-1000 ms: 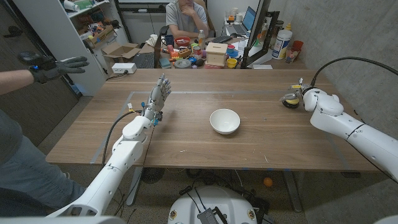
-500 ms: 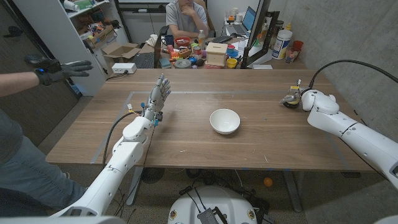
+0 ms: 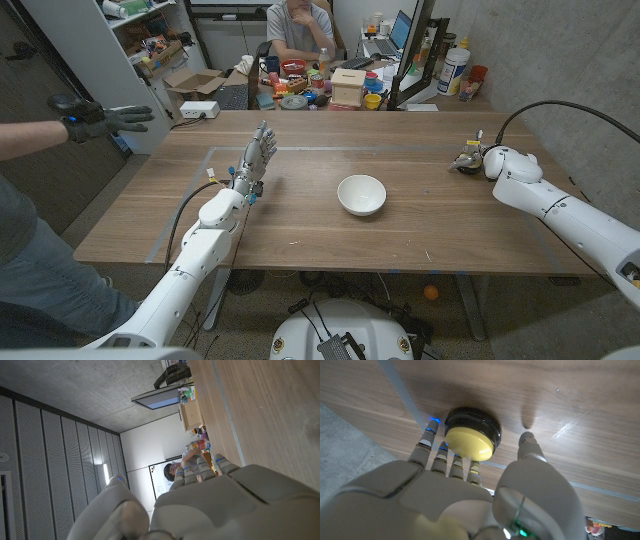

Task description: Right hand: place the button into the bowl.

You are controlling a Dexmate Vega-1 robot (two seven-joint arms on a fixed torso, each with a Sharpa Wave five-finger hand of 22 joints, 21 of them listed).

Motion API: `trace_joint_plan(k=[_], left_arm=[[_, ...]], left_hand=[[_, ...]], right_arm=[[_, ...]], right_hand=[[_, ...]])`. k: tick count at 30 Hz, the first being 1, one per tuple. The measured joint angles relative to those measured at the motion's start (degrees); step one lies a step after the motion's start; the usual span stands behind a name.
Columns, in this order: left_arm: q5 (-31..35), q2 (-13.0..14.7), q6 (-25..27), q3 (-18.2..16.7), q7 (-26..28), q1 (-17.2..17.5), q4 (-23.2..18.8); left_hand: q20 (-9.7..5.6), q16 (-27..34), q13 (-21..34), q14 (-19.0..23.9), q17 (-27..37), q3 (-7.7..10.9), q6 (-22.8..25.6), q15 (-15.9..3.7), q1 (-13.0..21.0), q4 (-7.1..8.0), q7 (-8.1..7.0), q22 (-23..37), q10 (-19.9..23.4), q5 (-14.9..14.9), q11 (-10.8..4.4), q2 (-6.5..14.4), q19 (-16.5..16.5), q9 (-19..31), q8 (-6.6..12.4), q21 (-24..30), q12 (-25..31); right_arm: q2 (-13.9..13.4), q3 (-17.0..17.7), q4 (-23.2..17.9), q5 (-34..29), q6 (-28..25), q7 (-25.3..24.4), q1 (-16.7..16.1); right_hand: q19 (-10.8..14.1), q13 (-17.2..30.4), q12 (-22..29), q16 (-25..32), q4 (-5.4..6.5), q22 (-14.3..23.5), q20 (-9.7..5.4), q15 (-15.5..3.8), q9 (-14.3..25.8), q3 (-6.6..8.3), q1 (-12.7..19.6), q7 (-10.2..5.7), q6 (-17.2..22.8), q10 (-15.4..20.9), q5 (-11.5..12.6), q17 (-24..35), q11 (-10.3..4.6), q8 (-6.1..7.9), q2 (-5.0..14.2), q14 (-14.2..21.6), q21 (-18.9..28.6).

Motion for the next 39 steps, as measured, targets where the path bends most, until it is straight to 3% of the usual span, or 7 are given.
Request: trace_joint_plan(k=[3,8,14,18,34,36,39], left_arm=[[0.00,0.02,0.13,0.14,0.00,0.00,-0.03],[0.02,0.04,0.54,0.32,0.02,0.00,-0.09],[0.12,0.07,0.76,0.45,0.08,-0.01,-0.38],[0.16,0.07,0.89,0.50,0.16,-0.01,-0.58],[0.22,0.05,0.98,0.76,0.26,0.06,-0.96],[0.21,0.05,0.97,0.76,0.20,0.06,-0.96],[0.11,-0.11,0.85,0.91,-0.05,0.06,-0.58]], left_hand=[[0.00,0.00,0.00,0.00,0.00,0.00,0.00,0.00,0.00,0.00,0.00,0.00,0.00,0.00,0.00,0.00,0.00,0.00,0.00,0.00,0.00],[0.00,0.00,0.00,0.00,0.00,0.00,0.54,0.00,0.00,0.00,-0.09,0.00,0.00,0.00,0.00,0.00,0.00,0.00,0.23,0.00,0.00],[0.00,0.00,0.00,0.00,0.00,0.00,0.54,0.00,0.00,0.00,-0.09,0.00,0.00,0.00,0.01,0.00,0.00,0.00,0.23,0.00,0.00],[0.03,0.00,0.00,0.00,-0.01,0.00,0.54,0.00,-0.29,0.00,-0.09,0.00,0.00,0.00,0.00,0.29,0.04,0.00,0.23,0.00,0.00],[0.51,0.00,0.00,0.00,-0.01,-0.48,0.53,0.00,-0.07,0.02,-0.09,-0.01,0.00,0.00,0.01,0.52,0.10,-0.01,0.23,0.00,0.00],[0.51,0.00,0.00,0.00,-0.01,-0.48,0.53,0.00,-0.07,0.02,-0.09,0.00,0.00,0.00,0.01,0.52,0.10,-0.01,0.23,0.00,0.00],[0.51,0.00,0.00,0.00,-0.02,-0.47,0.53,0.00,-0.07,0.02,-0.09,0.00,0.01,0.00,0.01,0.52,0.10,-0.01,0.23,0.00,0.00]], right_arm=[[0.14,-0.03,0.42,0.31,0.50,-0.08,0.14],[0.51,0.03,1.68,0.88,1.39,-1.01,0.27],[0.61,0.32,2.38,2.05,2.90,-2.21,0.25],[0.60,0.37,2.60,2.45,3.70,-2.56,0.25],[-0.80,1.17,-0.26,2.88,4.60,-3.06,-0.98],[-1.09,1.43,-1.06,2.88,4.60,-3.06,-1.27],[-1.78,2.07,-2.95,2.85,3.89,-3.11,-1.98]], right_hand=[[4.12,0.00,0.55,0.45,-0.12,-0.07,-0.12,-0.52,0.00,0.55,1.67,-0.11,1.75,1.67,0.00,0.00,-0.18,0.32,1.67,2.39,0.94],[12.76,0.00,2.58,1.62,-1.31,-0.44,-1.88,-3.38,0.00,3.82,8.60,-0.03,7.77,7.89,-0.84,0.21,-1.09,1.57,5.48,9.83,3.13],[14.56,-0.26,4.54,2.49,-2.19,-0.27,-2.08,-5.64,0.30,7.61,15.28,0.75,13.28,15.77,-1.81,0.22,-1.42,2.05,8.79,16.88,4.66],[14.13,-0.29,5.10,2.62,-2.62,-0.13,-2.51,-5.14,0.30,9.50,16.39,0.99,14.31,17.28,-0.75,0.24,-1.32,2.27,8.22,17.38,4.85],[13.83,-0.23,5.19,2.25,-2.49,-0.33,-2.82,-5.54,0.30,9.86,18.49,0.94,14.25,17.86,-0.59,0.27,-1.74,2.00,8.80,17.78,4.41],[15.67,-0.17,5.19,2.25,-2.48,-0.33,-4.64,-6.32,0.30,9.85,18.49,0.78,14.09,18.06,-0.35,0.27,-1.93,2.00,8.80,18.58,4.29],[15.80,-0.06,4.74,2.21,-2.47,-0.26,-4.76,-6.26,0.30,9.85,18.49,0.78,14.09,18.12,-0.23,0.27,-1.99,2.00,8.80,19.12,4.29]])
